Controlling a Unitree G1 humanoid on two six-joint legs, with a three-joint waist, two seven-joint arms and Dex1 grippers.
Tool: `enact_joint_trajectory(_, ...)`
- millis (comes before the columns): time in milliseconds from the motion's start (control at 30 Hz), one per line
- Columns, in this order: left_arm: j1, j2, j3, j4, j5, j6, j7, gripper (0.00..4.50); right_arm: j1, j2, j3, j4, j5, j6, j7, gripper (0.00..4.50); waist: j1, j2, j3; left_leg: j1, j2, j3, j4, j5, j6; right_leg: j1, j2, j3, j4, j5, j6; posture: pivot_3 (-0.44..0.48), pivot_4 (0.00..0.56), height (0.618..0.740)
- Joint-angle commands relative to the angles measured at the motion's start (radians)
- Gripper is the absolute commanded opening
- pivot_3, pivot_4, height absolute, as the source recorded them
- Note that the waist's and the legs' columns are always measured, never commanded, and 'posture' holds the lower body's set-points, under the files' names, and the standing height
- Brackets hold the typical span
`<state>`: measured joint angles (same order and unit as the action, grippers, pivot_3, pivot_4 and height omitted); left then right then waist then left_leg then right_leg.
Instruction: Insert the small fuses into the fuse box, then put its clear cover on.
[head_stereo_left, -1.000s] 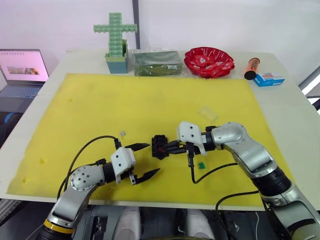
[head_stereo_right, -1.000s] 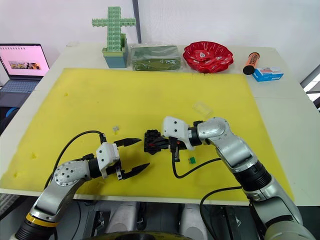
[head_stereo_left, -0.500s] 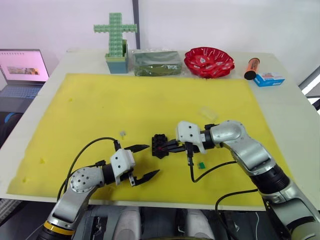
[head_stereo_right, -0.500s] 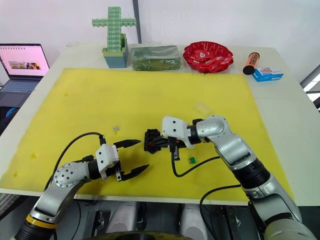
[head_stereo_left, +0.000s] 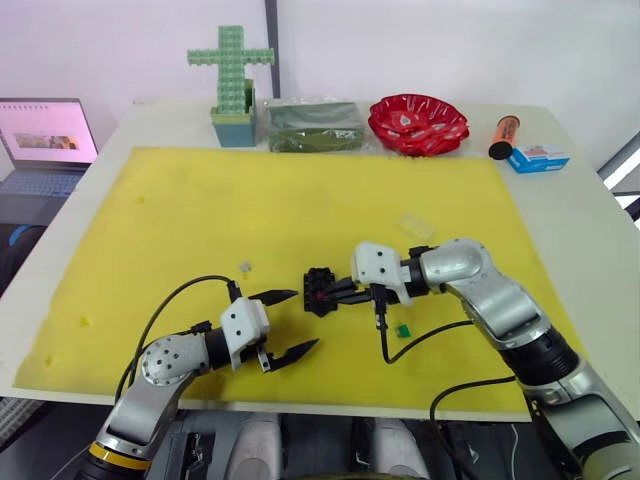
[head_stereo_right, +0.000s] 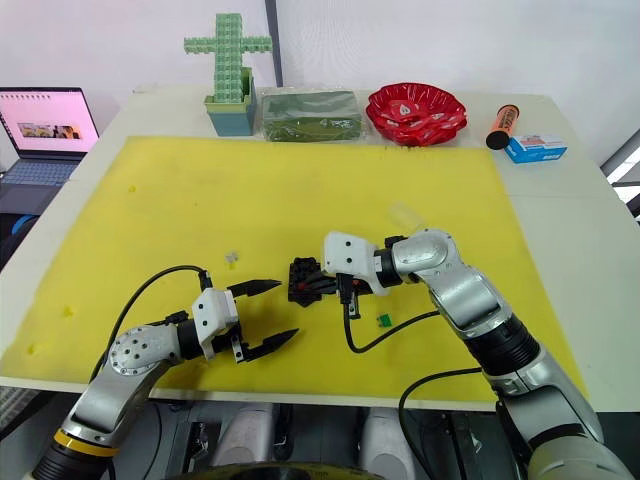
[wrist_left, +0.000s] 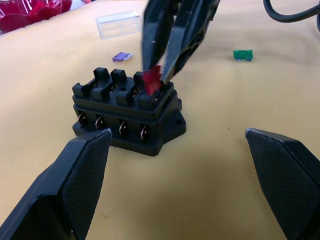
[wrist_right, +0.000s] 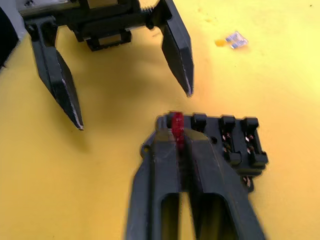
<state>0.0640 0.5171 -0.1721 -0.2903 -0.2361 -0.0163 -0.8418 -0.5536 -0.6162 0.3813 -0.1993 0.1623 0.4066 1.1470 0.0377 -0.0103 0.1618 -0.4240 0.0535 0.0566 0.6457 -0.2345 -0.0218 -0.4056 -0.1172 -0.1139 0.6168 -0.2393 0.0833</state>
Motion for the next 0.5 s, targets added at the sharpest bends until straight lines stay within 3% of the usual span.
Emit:
enact_joint_trajectory(33, -0.010, -0.004, 0.008, -0.023, -0.002, -0.015, 0.005, 4.50, -0.017, -0.003, -0.018, -0.015, 0.002, -0.013, 0.002, 0.64, 0.000, 0.000, 0.000, 0.000, 0.000, 0.000, 0.000, 0.000, 0.000, 0.000, 0.000, 0.000, 0.000, 0.000, 0.000, 0.000, 0.150, 0.740)
enact_joint_trajectory(500, -0.017, -0.003, 0.017, -0.018, -0.006, -0.018, 0.006, 4.50, -0.022, -0.003, -0.078, -0.043, 0.080, 0.008, 0.025, 0.64, 0.000, 0.000, 0.000, 0.000, 0.000, 0.000, 0.000, 0.000, 0.000, 0.000, 0.000, 0.000, 0.000, 0.000, 0.000, 0.000, 0.150, 0.740)
